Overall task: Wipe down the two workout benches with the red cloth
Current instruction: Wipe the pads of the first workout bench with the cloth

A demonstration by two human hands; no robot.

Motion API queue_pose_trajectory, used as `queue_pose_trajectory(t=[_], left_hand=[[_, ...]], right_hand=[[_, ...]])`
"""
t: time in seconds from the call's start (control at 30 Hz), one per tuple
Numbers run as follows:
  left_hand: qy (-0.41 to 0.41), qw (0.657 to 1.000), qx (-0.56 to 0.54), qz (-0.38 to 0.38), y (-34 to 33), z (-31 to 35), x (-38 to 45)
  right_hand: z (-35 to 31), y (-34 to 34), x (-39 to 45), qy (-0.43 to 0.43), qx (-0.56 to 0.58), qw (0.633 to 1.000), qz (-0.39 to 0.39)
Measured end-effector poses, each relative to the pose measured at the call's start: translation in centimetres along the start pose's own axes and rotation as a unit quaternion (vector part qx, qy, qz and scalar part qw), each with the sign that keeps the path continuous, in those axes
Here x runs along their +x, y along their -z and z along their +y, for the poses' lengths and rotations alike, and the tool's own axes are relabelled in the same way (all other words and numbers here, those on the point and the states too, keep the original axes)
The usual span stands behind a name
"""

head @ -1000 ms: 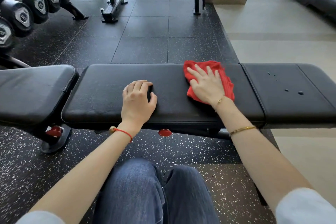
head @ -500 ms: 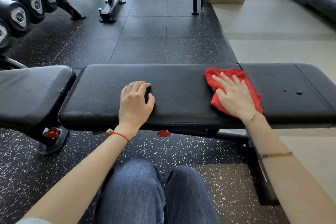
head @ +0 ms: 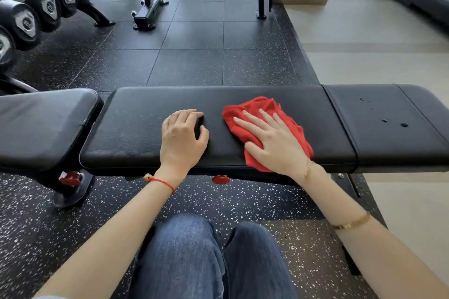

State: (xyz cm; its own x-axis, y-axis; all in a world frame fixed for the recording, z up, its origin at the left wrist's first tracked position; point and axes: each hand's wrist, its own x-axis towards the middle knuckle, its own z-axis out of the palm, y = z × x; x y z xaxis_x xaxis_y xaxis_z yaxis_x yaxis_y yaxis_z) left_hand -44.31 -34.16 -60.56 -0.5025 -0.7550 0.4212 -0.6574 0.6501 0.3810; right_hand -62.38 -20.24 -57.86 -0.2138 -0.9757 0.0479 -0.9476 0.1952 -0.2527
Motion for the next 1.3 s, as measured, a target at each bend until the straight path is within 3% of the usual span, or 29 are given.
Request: queue_pose_trajectory(t=[0.13,0.37,0.5,0.7,0.83,1.03,1.3], left_hand=[[-0.006,1.000,-0.002,0.001,-0.1,-0.2,-0.1],[0.000,1.000,0.004,-0.004,0.0,0.0,-0.1],[0.000,1.000,0.003,-0.010,0.0,0.0,-0.2],[-0.004,1.000,-0.005,-0.009,0.1,-0.2,-0.1],[-0.005,1.000,-0.011,-0.009,0.0,-0.3,-0.2],[0.005,1.000,0.003,-0.006,-0.1,0.2,-0.3],[0.004,1.000,0.006,-0.003,0.0,0.1,-0.2]], right_hand=[[3.2,1.0,-1.0,-0.034,0.007,0.999,0.017],[5.7,2.0,5.9,-0.195,0.002,0.980,-0.022],[2.5,1.3,6.7,-0.147,0.012,0.989,-0.032],[0.7,0.3,1.1,-0.039,-0.006,0.999,-0.002],[5.1,1.6,-1.1,-0.095,-0.015,0.995,0.031],[7.6,2.3,4.4,-0.199,-0.012,0.980,-0.009],[1.5,0.4,5.8,-0.111,-0.012,0.994,-0.012]])
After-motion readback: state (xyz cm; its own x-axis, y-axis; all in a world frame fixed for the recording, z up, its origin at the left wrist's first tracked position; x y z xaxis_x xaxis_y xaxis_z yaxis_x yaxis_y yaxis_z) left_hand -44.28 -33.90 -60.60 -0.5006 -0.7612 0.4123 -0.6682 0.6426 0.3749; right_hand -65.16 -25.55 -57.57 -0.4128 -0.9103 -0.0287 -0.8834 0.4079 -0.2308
